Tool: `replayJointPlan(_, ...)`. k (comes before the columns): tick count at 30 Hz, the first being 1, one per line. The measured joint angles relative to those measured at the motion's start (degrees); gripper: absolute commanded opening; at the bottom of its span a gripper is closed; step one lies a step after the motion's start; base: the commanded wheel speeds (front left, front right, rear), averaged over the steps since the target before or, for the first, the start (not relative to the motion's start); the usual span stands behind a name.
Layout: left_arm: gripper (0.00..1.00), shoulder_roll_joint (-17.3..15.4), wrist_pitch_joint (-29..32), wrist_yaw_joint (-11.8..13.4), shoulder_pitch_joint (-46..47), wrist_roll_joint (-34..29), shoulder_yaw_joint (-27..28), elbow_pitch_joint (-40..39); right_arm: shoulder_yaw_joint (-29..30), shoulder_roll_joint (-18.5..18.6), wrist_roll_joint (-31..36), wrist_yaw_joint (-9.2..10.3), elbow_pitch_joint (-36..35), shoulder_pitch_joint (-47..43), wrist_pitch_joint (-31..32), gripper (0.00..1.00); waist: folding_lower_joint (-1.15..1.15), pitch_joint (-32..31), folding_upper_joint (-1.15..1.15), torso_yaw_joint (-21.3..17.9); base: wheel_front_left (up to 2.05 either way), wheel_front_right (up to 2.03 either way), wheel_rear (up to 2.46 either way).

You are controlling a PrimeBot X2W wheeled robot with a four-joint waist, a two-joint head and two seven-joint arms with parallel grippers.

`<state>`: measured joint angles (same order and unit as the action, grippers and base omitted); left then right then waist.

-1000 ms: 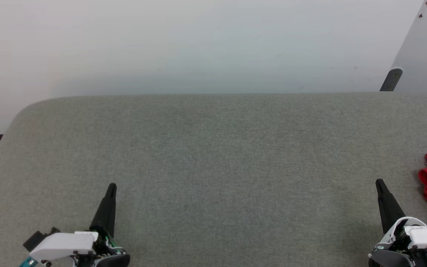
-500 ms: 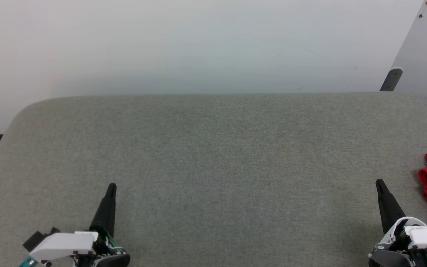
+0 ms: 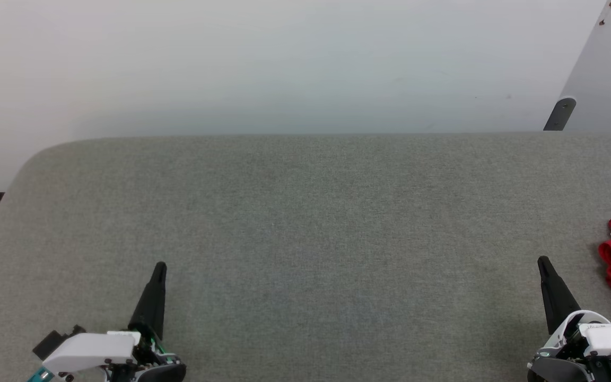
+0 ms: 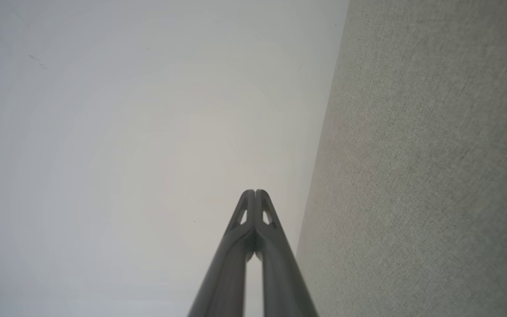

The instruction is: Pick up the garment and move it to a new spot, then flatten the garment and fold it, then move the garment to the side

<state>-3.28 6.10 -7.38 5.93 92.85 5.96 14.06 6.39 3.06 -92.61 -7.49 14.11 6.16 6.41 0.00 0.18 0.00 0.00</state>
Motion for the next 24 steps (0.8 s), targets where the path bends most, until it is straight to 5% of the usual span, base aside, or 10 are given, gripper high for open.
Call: replayJointPlan(24, 0.00, 0.10, 0.21, 0.00, 0.01, -0.09, 0.15, 0.01, 0.05, -0.02, 0.01, 0.00, 0.00, 0.00, 0.10, 0.00, 0.00, 0.00, 0.00, 0.00, 0.00, 0.00, 0.00)
